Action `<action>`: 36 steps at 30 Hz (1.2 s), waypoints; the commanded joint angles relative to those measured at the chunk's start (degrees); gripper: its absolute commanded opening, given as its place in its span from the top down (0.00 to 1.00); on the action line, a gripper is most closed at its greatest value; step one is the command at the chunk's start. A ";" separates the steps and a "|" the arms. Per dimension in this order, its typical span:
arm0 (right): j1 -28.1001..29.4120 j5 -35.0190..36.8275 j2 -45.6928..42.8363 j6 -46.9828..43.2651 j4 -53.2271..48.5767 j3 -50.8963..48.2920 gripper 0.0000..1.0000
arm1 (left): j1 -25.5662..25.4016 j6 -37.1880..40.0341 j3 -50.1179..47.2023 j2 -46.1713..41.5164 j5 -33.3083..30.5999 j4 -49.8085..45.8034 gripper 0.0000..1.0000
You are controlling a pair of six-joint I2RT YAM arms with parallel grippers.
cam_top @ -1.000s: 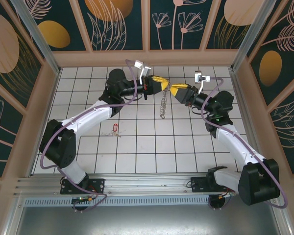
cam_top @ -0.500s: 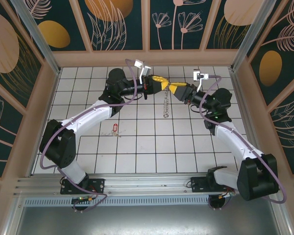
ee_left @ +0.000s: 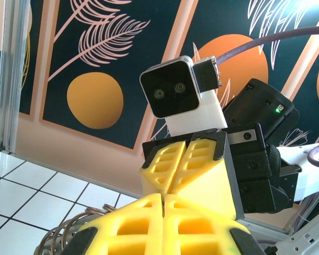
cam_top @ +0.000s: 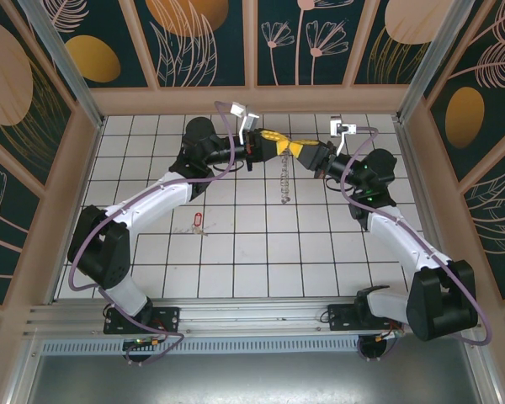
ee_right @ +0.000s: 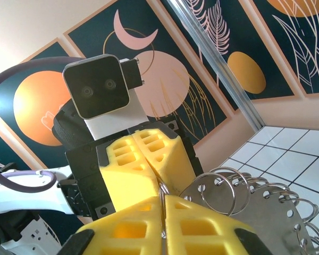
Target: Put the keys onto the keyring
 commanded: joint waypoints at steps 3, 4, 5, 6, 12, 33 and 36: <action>0.50 -0.21 -1.21 -2.03 0.66 0.66 1.00 | 0.11 0.11 2.16 -1.11 0.49 1.74 1.00; 0.45 -0.15 -1.34 -2.25 0.33 0.60 1.00 | 0.14 0.03 2.16 -1.11 0.43 1.79 1.00; 0.49 -0.11 -1.48 -2.52 0.03 0.58 1.00 | 0.09 -0.05 2.16 -1.10 0.39 1.92 1.00; 0.51 -0.04 -1.61 -2.75 -0.17 0.52 1.00 | 0.14 -0.14 2.16 -1.11 0.43 1.95 1.00; 0.33 1.02 -2.23 -3.77 -1.09 0.14 1.00 | 0.09 -0.51 1.73 -1.54 -2.11 1.98 0.90; -1.54 0.11 -2.53 -2.30 4.51 0.69 1.00 | 0.26 -10.30 -4.82 -6.04 -13.30 5.52 0.25; -1.60 0.66 -2.87 -1.84 6.54 0.82 1.00 | 0.22 -14.84 -6.07 -5.60 -11.33 10.03 0.33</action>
